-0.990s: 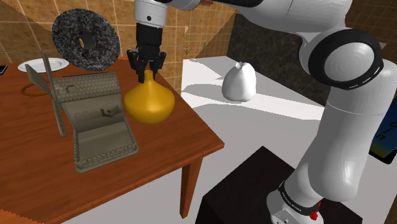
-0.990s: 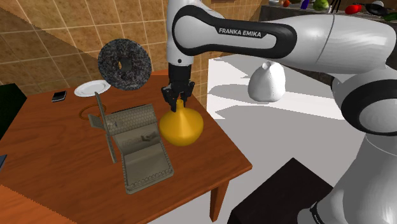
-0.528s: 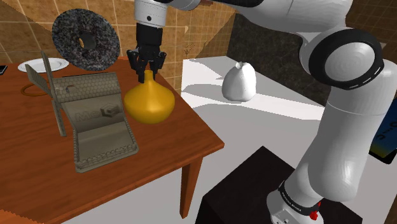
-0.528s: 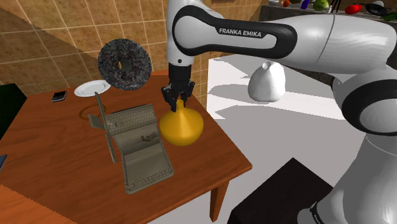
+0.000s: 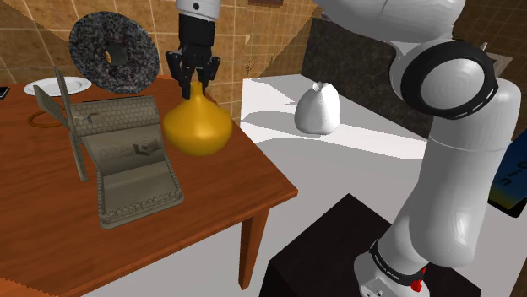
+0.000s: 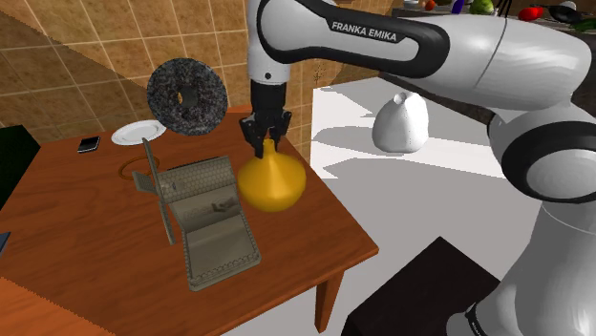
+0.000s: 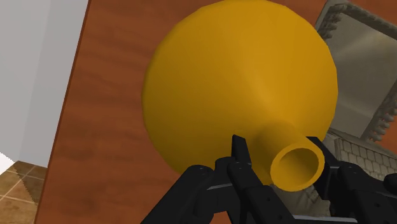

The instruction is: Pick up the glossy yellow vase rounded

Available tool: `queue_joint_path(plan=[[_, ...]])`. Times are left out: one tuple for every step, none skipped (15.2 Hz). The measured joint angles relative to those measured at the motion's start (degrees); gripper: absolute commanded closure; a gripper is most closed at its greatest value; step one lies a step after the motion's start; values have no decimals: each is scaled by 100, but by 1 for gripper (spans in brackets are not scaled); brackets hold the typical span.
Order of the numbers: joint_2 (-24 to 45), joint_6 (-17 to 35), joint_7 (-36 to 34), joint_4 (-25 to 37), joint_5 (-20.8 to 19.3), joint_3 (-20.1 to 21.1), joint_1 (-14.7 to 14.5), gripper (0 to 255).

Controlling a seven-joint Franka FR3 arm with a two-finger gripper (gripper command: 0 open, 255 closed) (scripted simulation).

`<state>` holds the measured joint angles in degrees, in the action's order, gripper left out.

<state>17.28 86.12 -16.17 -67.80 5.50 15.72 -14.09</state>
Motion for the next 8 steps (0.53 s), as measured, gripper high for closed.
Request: queue_joint_path(plan=[[67, -103, -14, 170, -17, 0, -12, 255], [107, -193, -44, 301, -29, 6, -31, 255], [163, -294, -59, 458, -43, 7, -43, 255], [210, -401, -79, 614, -55, 10, -58, 255], [296, -529, -98, 829, -78, 11, -77, 255], [354, -655, -118, 1012, -92, 13, -94, 255], [442, -783, -145, 1229, -114, 16, -121, 255], [536, -913, -163, 1453, -137, 16, -145, 255]])
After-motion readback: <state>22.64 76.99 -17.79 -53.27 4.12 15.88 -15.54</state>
